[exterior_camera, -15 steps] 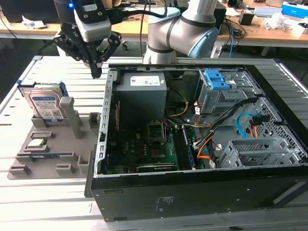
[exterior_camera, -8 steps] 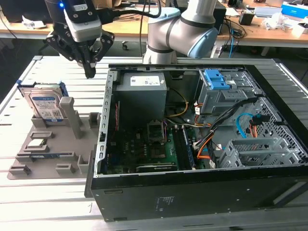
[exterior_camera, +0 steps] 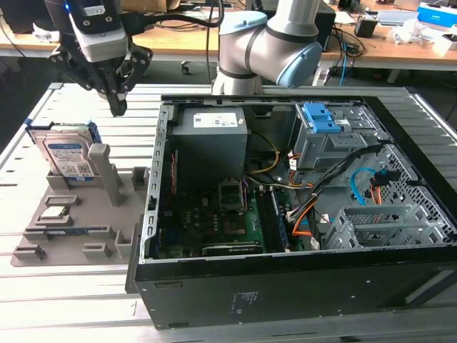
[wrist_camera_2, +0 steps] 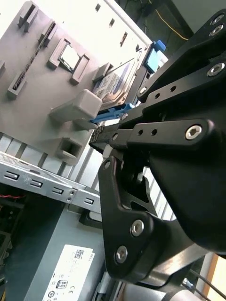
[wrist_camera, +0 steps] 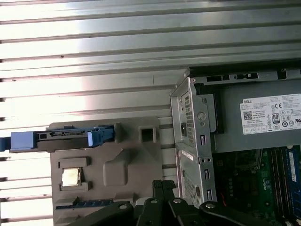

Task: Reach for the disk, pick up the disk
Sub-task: 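Reach for the disk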

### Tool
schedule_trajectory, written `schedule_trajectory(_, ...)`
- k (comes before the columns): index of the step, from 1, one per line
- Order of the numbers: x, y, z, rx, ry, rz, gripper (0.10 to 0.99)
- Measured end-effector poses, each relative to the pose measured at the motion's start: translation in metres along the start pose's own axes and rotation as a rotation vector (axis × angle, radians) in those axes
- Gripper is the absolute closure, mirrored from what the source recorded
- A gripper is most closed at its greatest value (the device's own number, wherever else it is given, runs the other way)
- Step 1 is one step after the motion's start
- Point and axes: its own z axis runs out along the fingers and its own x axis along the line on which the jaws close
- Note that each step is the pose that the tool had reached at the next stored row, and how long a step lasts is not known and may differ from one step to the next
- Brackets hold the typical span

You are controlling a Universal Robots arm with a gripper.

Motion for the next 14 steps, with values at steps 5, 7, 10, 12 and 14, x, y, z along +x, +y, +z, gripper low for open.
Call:
schedule_trajectory(5,0.0094,-0.0007,-0.0002,0.0,0.0,0.0,0.98)
schedule_trajectory(7,0.0133,-0.001,-0.0003,0.0,0.0,0.0,0.98)
schedule_trajectory(10,0.0208,-0.0015,-0.0006,0.0,0.0,0.0,0.98)
schedule_trajectory(12,0.0244,-0.0018,-0.0006,0.0,0.0,0.0,0.98)
schedule_trajectory(14,0.0289,-0.0021,-0.0008,0.0,0.0,0.0,0.98)
